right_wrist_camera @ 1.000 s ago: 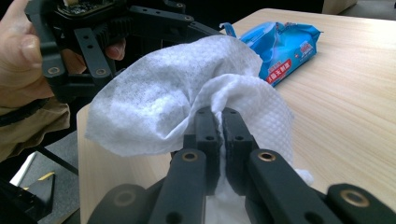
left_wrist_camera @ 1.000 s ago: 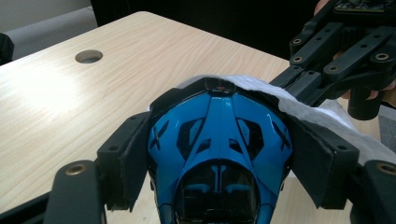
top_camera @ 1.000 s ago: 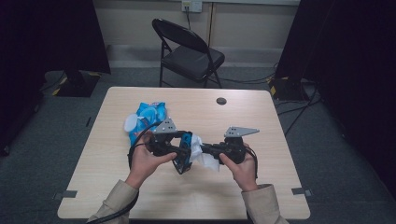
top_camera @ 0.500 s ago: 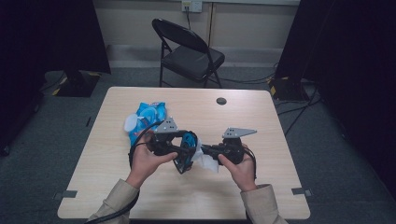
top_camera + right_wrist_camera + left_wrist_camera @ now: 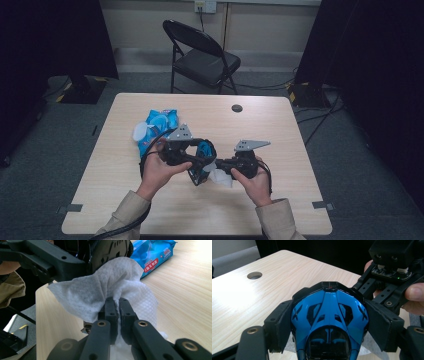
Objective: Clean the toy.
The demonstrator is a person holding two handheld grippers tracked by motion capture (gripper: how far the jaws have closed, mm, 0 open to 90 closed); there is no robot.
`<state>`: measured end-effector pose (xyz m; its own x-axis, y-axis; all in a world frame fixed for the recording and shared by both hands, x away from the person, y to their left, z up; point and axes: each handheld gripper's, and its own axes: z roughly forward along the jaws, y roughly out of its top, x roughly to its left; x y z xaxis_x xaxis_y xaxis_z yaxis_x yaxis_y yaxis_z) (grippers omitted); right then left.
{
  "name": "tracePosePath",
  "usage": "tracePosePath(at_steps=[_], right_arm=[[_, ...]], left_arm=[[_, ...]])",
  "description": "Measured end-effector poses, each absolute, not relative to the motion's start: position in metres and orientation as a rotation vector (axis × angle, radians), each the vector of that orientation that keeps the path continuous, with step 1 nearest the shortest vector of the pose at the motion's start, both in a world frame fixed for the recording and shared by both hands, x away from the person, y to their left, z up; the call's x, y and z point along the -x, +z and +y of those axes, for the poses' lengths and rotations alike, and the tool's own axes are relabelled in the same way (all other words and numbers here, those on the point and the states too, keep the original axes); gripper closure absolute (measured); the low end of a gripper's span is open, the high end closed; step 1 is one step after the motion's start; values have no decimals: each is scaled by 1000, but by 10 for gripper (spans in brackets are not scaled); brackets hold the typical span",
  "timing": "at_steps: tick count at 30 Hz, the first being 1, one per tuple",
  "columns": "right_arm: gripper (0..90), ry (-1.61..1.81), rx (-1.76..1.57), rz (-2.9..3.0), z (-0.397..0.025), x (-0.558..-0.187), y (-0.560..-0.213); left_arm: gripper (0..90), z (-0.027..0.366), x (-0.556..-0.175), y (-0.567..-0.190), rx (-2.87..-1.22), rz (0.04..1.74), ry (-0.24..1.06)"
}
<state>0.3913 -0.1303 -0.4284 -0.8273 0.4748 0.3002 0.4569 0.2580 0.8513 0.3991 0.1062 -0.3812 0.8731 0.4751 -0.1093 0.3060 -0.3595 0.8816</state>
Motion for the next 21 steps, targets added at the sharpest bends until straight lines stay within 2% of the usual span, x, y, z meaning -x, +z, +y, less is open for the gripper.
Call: tracePosePath(at_steps=[21], right_arm=[[876, 1612, -941, 2518, -123, -388, -448]], left_arm=[[262, 103, -400, -379, -1975, 574, 195]])
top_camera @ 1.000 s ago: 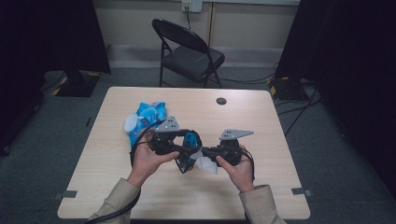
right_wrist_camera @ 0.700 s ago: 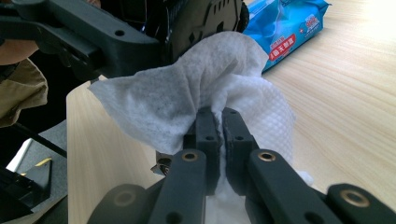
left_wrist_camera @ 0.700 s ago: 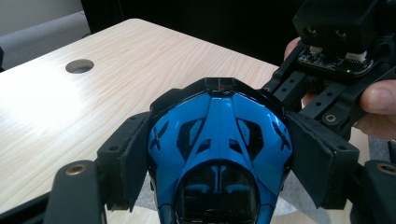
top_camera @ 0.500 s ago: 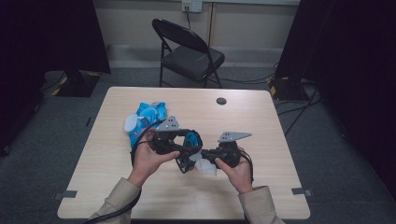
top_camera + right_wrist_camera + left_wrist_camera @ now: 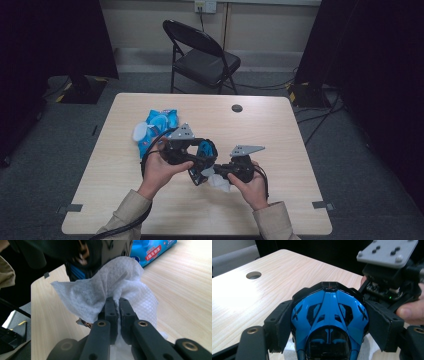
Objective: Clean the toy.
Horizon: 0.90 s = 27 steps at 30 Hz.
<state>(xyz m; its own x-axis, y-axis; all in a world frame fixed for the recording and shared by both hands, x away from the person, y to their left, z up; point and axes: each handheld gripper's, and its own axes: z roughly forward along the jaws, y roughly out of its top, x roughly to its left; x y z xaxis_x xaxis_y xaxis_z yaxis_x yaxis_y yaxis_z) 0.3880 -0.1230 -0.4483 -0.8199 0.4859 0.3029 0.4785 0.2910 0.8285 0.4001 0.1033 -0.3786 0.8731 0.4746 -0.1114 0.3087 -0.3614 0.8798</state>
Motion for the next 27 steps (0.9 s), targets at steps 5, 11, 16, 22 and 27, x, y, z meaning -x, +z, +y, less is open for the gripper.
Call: tracePosePath(at_steps=[5, 11, 16, 22, 27], right_arm=[[876, 1609, -942, 2528, -120, -387, -454], [876, 1602, -949, 2531, -118, -386, -456], [876, 1565, -941, 2557, -114, -386, -461], [876, 1539, -937, 2590, -108, -385, -469], [876, 1537, -943, 2601, -106, -385, -473]], left_arm=[[262, 103, -400, -378, -1983, 574, 196], [263, 105, -400, -381, -1981, 585, 191], [262, 108, -400, -382, -1971, 591, 193], [262, 110, -399, -379, -1959, 589, 195], [262, 112, -399, -381, -1955, 596, 192]])
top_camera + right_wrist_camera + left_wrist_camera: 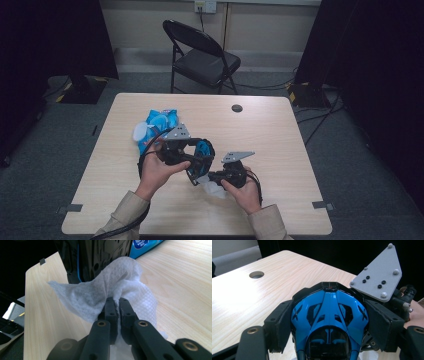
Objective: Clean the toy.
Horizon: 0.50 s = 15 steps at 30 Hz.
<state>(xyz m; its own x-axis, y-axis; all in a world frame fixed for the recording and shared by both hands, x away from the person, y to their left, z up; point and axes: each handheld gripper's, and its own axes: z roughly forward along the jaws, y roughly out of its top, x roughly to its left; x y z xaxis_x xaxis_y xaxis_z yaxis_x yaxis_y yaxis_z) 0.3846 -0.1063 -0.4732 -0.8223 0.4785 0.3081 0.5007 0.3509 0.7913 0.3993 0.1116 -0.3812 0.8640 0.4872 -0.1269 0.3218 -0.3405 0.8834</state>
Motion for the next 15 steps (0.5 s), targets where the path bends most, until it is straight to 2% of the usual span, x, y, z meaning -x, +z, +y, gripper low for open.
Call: tracePosePath(at_steps=[9, 15], right_arm=[[875, -1448, 913, -2614, -102, -383, -481], [875, -1472, 948, -2637, -115, -387, -472]], left_arm=[[262, 115, -399, -382, -1949, 603, 189], [263, 119, -398, -382, -1945, 611, 196]])
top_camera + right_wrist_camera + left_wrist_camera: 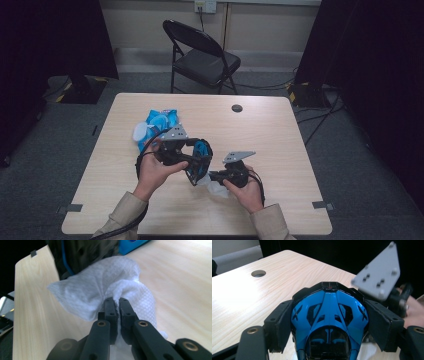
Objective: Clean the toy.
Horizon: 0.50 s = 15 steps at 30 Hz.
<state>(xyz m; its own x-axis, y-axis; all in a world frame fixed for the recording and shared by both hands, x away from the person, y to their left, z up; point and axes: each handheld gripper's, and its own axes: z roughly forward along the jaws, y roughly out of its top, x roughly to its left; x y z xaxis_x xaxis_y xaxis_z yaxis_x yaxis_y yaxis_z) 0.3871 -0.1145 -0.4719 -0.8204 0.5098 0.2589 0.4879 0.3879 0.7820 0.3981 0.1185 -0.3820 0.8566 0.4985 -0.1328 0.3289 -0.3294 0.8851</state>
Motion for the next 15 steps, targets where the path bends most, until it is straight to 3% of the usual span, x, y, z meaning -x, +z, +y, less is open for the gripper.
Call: tracePosePath(at_steps=[15], right_arm=[[874, 1538, -981, 2405, -162, -399, -423]], left_arm=[[262, 122, -398, -386, -1959, 617, 194]])
